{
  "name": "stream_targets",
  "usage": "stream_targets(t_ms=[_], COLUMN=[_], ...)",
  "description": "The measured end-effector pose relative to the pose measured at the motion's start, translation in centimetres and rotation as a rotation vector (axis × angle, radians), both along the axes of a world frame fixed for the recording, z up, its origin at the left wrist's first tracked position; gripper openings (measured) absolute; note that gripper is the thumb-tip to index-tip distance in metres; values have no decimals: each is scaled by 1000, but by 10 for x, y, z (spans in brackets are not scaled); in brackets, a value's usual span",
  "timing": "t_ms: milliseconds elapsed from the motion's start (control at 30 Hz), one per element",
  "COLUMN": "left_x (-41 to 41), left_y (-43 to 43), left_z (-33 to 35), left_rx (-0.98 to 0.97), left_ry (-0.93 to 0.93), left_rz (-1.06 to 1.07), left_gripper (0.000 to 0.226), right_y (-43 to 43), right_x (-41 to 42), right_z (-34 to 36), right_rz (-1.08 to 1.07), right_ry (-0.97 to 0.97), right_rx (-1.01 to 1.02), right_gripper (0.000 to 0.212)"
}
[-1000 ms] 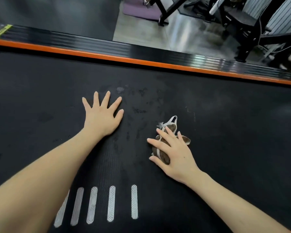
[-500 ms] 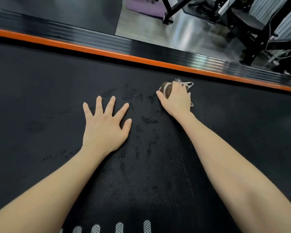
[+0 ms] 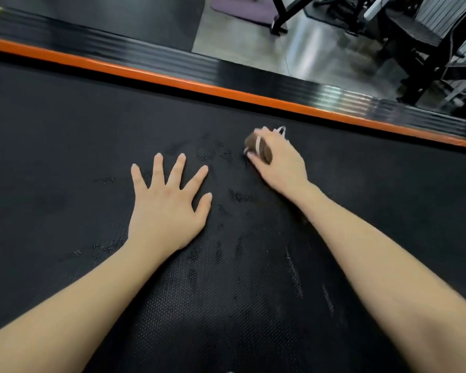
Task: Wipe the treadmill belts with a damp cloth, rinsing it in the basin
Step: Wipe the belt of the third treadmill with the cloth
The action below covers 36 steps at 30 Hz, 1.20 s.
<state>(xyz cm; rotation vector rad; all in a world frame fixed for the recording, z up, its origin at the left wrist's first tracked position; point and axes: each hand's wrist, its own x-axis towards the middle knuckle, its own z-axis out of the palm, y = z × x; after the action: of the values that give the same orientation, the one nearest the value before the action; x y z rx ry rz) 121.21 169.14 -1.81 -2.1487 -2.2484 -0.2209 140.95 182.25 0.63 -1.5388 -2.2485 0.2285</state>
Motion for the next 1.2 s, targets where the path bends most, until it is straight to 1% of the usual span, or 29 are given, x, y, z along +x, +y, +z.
stream_targets(t_ms=[100, 167, 233, 300, 333, 367, 433, 500, 533, 633, 733, 767, 867, 900, 967, 1000, 1033, 1133, 1167, 1200], left_x=[1, 1, 1, 1, 1, 2, 3, 3, 3, 3, 2, 3, 3, 2, 2, 2, 2, 1, 1, -1], left_y=[0, 1, 2, 1, 0, 0, 0, 0, 0, 0, 0, -1, -1, -1, -1, 0, 0, -1, 0, 1], left_z=[1, 1, 2, 3, 3, 3, 4, 5, 5, 5, 7, 7, 7, 8, 7, 7, 6, 6, 7, 8], left_rx=[3, -7, -14, -16, -18, -17, -9, -13, -21, -48, -64, -72, -86, -84, -71, -68, -68, -59, -61, -66], left_ry=[21, 26, 25, 19, 12, -1, -27, -38, -36, -25, -12, -10, -10, -12, -23, -21, -18, -19, -23, -32], left_rz=[5, 10, 7, 8, 7, 11, 14, 20, 24, 18, 13, 12, 4, 3, 0, -4, -5, -1, -3, -2], left_gripper=[67, 67, 67, 68, 69, 69, 69, 69, 69, 68, 64, 61, 59, 59, 58, 58, 58, 58, 57, 56], right_y=[54, 64, 64, 64, 67, 71, 78, 78, 73, 27, -59, -94, -187, -199, -181, -158, -128, -47, -40, -43], right_x=[-23, -42, -47, -36, -25, -15, -4, -9, -13, -11, 12, 23, 55, 64, 64, 51, 31, -35, -47, -51], right_z=[-1, -4, -8, -5, -4, -2, -1, -2, -2, 0, 2, 1, -3, -1, 3, 2, 0, -4, -4, -4], right_rz=[-209, -294, -277, -155, -113, -108, -187, -237, -220, -73, 76, 144, 402, 486, 582, 556, 471, 61, -27, -31], right_ry=[-49, -110, -134, -86, -44, -14, 9, -14, -36, -34, -12, -26, -130, -155, -183, -187, -171, -106, -106, -95], right_rx=[65, 99, 131, 132, 99, 55, -4, 32, 60, 36, 73, 91, 46, 39, 35, 47, 65, 14, 22, 62], right_gripper=[41, 42, 43, 41, 39, 36, 29, 26, 28, 39, 42, 44, 53, 55, 57, 57, 57, 46, 44, 43])
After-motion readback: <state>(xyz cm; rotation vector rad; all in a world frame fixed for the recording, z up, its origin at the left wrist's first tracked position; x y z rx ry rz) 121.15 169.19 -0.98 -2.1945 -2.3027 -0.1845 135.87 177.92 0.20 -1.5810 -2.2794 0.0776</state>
